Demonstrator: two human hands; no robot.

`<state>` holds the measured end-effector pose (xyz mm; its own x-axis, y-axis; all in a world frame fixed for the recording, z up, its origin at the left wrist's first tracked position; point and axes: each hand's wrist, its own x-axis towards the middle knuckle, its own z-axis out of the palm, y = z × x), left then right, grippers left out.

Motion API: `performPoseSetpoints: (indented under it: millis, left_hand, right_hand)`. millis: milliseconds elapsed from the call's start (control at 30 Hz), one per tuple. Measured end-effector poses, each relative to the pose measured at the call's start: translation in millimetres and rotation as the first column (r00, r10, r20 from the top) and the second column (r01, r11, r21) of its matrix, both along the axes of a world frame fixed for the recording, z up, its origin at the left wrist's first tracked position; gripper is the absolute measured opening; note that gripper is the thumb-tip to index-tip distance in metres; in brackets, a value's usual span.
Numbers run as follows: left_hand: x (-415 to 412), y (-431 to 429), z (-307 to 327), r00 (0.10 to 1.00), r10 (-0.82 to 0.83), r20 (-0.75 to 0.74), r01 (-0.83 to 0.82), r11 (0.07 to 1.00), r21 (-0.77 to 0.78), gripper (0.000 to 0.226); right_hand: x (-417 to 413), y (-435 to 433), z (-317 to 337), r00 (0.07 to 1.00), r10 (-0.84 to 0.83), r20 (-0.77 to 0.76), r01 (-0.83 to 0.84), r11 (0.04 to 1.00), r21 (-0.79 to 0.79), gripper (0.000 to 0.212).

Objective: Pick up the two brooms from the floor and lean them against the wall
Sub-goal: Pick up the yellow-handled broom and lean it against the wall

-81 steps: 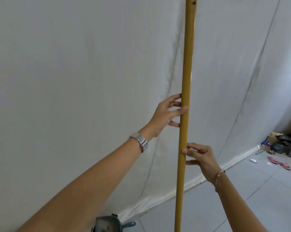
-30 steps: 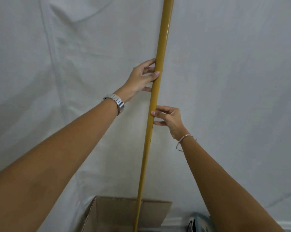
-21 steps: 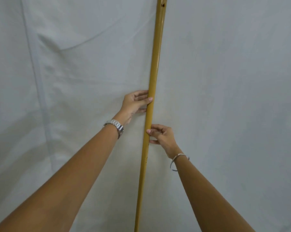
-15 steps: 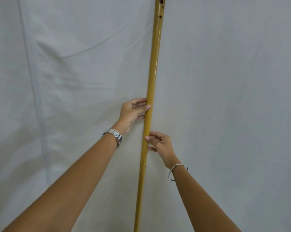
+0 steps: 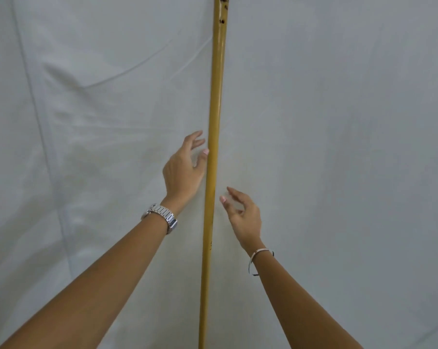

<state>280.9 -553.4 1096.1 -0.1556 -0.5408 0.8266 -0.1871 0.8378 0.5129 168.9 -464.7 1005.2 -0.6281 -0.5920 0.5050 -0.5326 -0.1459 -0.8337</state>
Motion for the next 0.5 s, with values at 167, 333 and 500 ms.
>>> performPoseSetpoints:
  millis: [167, 333, 500]
  left_hand:
    - [-4.7, 23.8, -2.0, 0.948, 0.285, 0.139, -0.19, 0.861, -0.473, 0.046]
    - [-26.5, 75.2, -20.2, 0.922, 0.266, 0.282, -0.11, 0.877, -0.468, 0.052]
    - [-64.6, 150.6, -32.5, 0.925, 0.191, 0.329, -0.069, 0.935, -0.347, 0.056]
  right_hand:
    - [-12.1, 39.5, 22.9, 0.845, -0.305, -0.439, 0.292, 0.951, -0.1, 0.038]
    - [-28.5, 103.6, 41.2, 0.729, -0.422, -0.539, 0.431, 0.895, -0.118, 0.05]
    - [-57.6, 188.5, 52.9, 0.593, -0.54, -0.597, 0.606, 0.788, -0.111, 0.05]
